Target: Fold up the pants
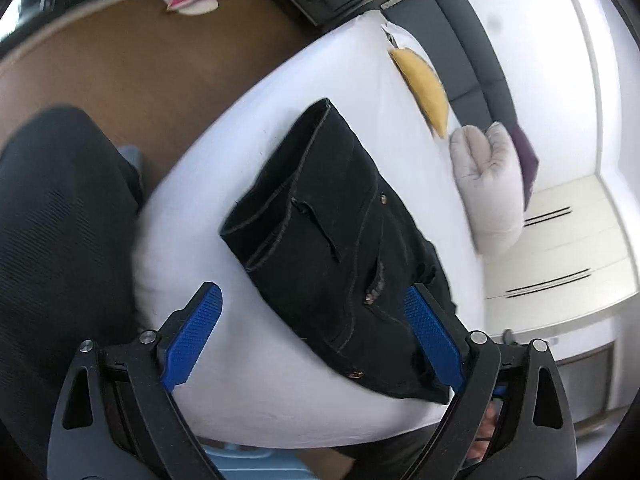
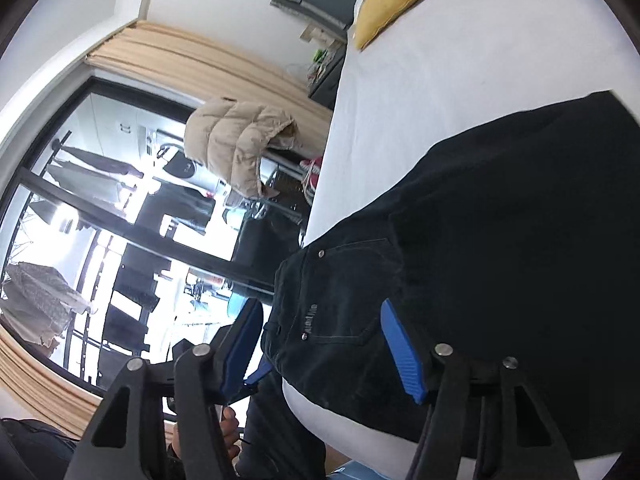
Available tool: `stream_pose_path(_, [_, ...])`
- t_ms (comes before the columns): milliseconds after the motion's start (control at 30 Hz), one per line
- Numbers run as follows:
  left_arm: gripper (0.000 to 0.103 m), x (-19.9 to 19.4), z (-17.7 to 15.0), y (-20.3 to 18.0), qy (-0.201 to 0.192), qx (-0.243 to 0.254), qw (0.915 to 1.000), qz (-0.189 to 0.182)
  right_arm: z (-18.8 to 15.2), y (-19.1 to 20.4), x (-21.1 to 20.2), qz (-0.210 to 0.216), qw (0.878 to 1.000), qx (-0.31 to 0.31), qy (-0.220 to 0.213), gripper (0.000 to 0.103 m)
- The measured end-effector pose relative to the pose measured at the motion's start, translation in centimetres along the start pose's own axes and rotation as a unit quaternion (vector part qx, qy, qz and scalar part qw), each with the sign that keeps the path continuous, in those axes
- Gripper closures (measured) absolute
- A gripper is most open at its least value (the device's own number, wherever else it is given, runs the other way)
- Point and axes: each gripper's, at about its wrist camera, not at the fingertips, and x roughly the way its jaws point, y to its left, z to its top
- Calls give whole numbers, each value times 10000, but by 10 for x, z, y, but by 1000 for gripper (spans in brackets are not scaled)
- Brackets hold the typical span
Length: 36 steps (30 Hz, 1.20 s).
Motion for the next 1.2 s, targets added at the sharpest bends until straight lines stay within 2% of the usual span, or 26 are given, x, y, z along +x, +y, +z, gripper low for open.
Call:
stream_pose_path(100, [10,15,1,6,172,-226,9996,-75,1,2,10,66,9999,10,96,41])
stream_pose_path(200, [10,20,-2,13,88,-397,9991,-98,3,2,15,95,9998,60,142,42])
stream_pose_path(333, [13,24,7,20,6,-733,9968,-321,5,-7,15,163,9995,201,176,45])
stream_pose_path(400, [31,28,11,21,35,-819,9958,-406,7,-12,18,163,9993,294,192,47])
stream_pose_path(467, [64,41,18,17,115,-896,9949,-445,12,-16,21,73,9990,352,268,47])
stream_pose_path(500, [73,44,20,17,191,-922,9943,-504,13,-16,24,17,9988,367,324,48])
stream_pose_path(600, [81,47,26,15,220,-924,9940,-537,22,-18,39,-161,9974,349,613,48])
stream_pose_path(667, [85,45,30,8,153,-713,9960,-517,29,-17,52,-254,9956,285,851,48])
stream_pose_path(833, [87,36,35,-27,-38,-6,9992,-401,38,-22,93,-833,9852,210,1482,48])
stream_pose_path(900, [87,34,36,-46,-99,335,9987,-375,37,-33,109,-1123,9780,333,1725,55])
stream_pose_path(1000, [87,31,37,-75,-191,816,9959,-349,37,-40,112,-1088,9794,512,1623,55])
stream_pose_path(1067, [87,30,35,-94,-207,1086,9933,-347,33,-37,113,-1137,9800,411,1578,54])
stream_pose_path(1200, [87,34,23,-139,-206,1764,9835,-358,28,-36,107,-1086,9833,304,1426,54])
